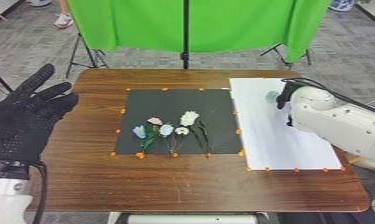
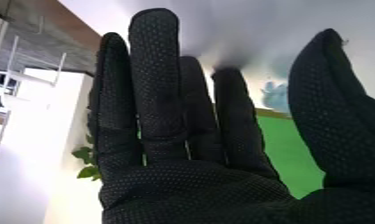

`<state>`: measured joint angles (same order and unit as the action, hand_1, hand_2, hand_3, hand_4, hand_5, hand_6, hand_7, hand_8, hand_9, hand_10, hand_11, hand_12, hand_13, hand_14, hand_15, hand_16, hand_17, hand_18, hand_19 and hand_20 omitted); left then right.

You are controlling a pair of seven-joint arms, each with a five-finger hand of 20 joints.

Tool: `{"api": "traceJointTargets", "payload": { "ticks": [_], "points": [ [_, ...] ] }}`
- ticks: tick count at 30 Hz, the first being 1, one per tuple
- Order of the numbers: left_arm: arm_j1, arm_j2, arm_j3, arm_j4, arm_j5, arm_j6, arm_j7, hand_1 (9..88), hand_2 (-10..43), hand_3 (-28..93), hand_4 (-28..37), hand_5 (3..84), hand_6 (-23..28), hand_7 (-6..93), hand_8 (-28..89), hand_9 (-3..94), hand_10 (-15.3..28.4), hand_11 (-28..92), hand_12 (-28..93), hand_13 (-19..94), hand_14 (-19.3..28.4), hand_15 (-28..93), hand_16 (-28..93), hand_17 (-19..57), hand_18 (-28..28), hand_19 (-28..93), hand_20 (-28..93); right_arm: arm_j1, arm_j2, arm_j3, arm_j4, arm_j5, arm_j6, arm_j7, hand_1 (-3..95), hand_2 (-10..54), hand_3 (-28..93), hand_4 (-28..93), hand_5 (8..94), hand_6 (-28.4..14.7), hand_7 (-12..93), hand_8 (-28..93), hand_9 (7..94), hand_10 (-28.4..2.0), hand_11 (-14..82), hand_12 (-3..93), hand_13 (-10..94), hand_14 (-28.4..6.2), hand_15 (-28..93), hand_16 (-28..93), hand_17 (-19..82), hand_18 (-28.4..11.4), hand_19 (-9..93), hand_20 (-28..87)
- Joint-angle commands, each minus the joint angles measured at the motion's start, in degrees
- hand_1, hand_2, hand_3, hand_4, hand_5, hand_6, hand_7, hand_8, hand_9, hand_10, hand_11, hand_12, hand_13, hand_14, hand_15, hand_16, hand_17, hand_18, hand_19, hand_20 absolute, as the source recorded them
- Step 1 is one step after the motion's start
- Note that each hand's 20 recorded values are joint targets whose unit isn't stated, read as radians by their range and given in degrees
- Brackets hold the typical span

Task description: Arrange flowers

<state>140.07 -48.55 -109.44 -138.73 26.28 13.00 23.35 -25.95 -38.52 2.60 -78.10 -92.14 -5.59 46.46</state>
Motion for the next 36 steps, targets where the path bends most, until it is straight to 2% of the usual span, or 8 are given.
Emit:
{"api": "traceJointTargets", "payload": {
  "ticks": [1,4,9,17,22,26,31,36],
  "points": [
    [-1.21,-0.30,0.56,0.81,0.35,-1.07,-1.96,23.6,6.5,78,-22.0,33.3,8.2,16.6,-10,34.3,21.5,32,13,27,28.4,62,-12,-5.2,26.3,62,27,0.26,0.06,-2.95,-1.36,-2.71,5.52,4.75,31.2,-9.3,82,-28,41.4,-1.3,14,-12,47.9,-13.0,9.6,13.3,62,-10.3,59,11,34,-19.4,87,-3],
    [-1.67,-0.23,0.78,0.98,0.46,-1.42,-2.37,23.6,6.5,78,-21.9,33.3,8.2,16.6,-10,34.2,21.4,32,13,27,28.4,62,-12,-5.2,26.3,62,27,0.86,0.43,-3.85,-2.18,-2.92,6.95,4.54,30.8,-9.5,82,-28,37.0,-3.5,12,-11,45.9,-15.8,9.5,13.5,62,-10.4,59,11,35,-19.5,88,-4],
    [-2.11,-0.29,1.01,1.16,0.52,-1.52,-3.03,23.6,6.5,78,-21.9,33.4,8.2,16.6,-10,34.2,21.4,32,13,27,28.4,62,-12,-5.2,26.3,62,27,1.41,0.45,-5.63,-3.05,-3.79,9.76,3.46,30.0,-9.5,82,-28,29.6,-5.2,11,-10,41.3,-16.7,9.4,13.8,59,-10.8,63,11,36,-19.5,89,-5],
    [-2.57,-0.42,0.86,1.32,0.68,-2.01,-3.86,23.7,6.4,78,-21.9,33.3,8.2,16.7,-10,34.2,21.4,32,13,27,28.4,62,-12,-5.2,26.3,62,27,1.95,-0.05,-7.65,-4.41,-4.26,11.78,0.85,30.5,-9.5,82,-28,28.6,-1.5,13,-11,41.0,-15.6,9.4,13.6,59,-10.5,64,9,36,-19.5,90,-6],
    [-2.57,-0.28,1.00,1.36,0.60,-2.04,-3.57,23.8,6.5,78,-21.9,33.3,8.2,16.7,-10,34.2,21.4,32,13,27,28.4,62,-12,-5.2,26.3,62,27,2.73,-1.05,-8.78,-4.56,-4.84,11.61,0.15,30.6,-9.5,82,-28,28.9,-0.9,14,-12,41.3,-15.3,9.6,13.5,59,-10.4,63,9,36,-19.6,90,-7],
    [-2.35,-0.42,0.95,1.21,0.67,-1.85,-3.17,23.7,6.4,78,-21.8,33.3,8.2,16.7,-10,34.2,21.5,32,13,27,28.4,62,-12,-5.2,26.3,62,27,2.46,-1.92,-8.59,-3.96,-5.20,10.15,-0.35,31.7,-9.5,81,-28,34.2,1.2,15,-13,43.9,-12.6,9.5,13.3,60,-10.2,62,9,35,-19.5,89,-7],
    [-1.46,-0.63,0.73,1.02,0.65,-1.44,-2.43,23.6,6.3,78,-21.8,33.3,8.3,16.6,-10,34.2,21.4,32,13,27,28.4,62,-12,-5.2,26.3,62,27,3.37,-2.38,-11.38,-3.94,-6.44,14.97,-0.80,37.7,-9.5,80,-28,50.9,3.0,17,-14,59.0,-9.6,11.8,12.6,69,-7.8,55,12,37,-18.7,87,-4],
    [-1.32,-0.61,1.01,1.04,0.54,-1.17,-1.96,23.7,6.3,78,-21.9,33.3,8.3,16.6,-10,34.3,21.4,32,13,27,28.4,62,-12,-5.2,26.3,62,27,4.72,-3.05,-13.97,-4.35,-8.19,19.88,-1.20,37.1,-9.5,80,-28,49.3,1.9,16,-14,58.9,-10.7,11.3,13.0,70,-7.4,54,14,38,-18.6,87,-3]
  ]
}}
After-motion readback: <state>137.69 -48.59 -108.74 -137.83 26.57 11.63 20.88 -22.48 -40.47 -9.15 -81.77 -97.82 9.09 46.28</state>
